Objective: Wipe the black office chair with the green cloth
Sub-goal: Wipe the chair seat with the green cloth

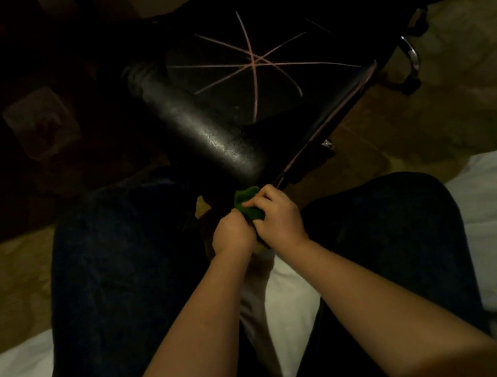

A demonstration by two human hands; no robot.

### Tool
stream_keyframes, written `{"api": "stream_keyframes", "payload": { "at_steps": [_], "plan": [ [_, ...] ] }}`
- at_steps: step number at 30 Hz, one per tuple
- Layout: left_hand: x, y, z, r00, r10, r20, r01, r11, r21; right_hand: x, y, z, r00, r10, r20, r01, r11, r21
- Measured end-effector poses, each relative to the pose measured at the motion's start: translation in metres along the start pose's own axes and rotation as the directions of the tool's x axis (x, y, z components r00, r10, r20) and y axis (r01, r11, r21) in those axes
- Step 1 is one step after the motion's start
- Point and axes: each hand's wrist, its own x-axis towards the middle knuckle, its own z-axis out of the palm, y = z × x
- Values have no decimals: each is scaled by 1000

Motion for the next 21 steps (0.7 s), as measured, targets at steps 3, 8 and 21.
{"api": "stream_keyframes", "payload": {
  "at_steps": [3,8,21],
  "plan": [
    [3,-5,-1,997,-73,14,73,997,29,-3,-1,6,985,-61,160,73,995,-72],
    [4,-6,-4,993,-115,26,115,993,8,-5,0,8,985,-102,140,118,987,-109],
    [6,-7,-6,996,-60,72,62,998,-27,21,33,-37,858,370,-357,-304,925,228]
  ]
}}
